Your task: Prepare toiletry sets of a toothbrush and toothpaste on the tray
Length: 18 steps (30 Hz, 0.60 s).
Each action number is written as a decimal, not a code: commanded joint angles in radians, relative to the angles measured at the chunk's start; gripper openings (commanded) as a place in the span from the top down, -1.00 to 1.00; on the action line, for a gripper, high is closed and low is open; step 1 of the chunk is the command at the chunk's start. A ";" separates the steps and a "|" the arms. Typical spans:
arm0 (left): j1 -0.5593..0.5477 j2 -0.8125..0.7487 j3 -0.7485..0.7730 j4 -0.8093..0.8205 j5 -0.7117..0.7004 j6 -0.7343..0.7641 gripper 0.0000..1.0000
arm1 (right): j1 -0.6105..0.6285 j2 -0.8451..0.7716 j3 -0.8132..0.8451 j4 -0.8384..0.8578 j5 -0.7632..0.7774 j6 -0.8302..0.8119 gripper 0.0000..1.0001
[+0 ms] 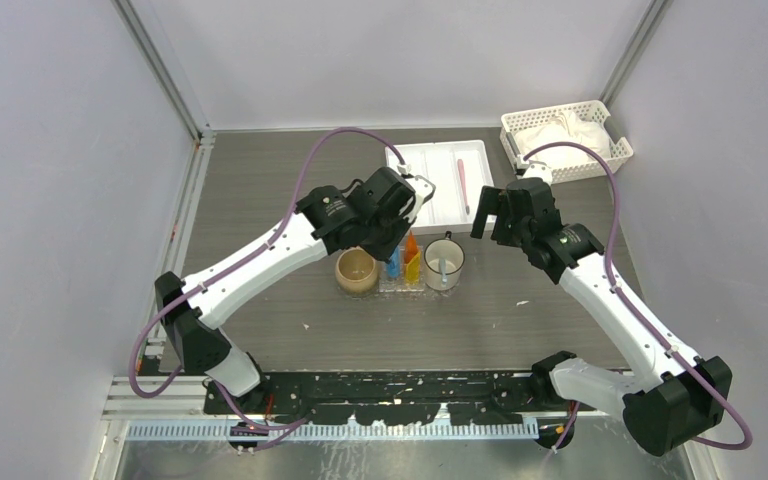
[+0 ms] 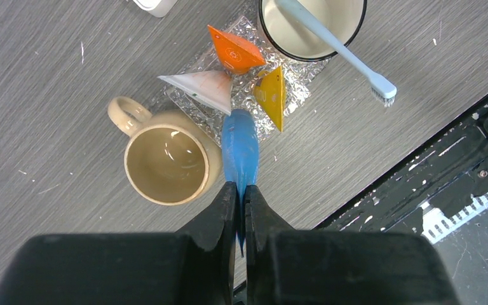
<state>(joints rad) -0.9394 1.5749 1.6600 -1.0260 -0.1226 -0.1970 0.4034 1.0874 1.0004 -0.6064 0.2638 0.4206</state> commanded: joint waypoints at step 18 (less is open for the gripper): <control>0.013 0.004 0.013 0.018 -0.016 0.009 0.99 | -0.001 0.003 -0.009 0.046 -0.003 0.006 -0.99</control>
<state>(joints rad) -0.9329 1.5848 1.6600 -1.0290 -0.1379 -0.1974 0.4034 1.0874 0.9886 -0.5987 0.2600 0.4210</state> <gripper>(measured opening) 0.067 0.995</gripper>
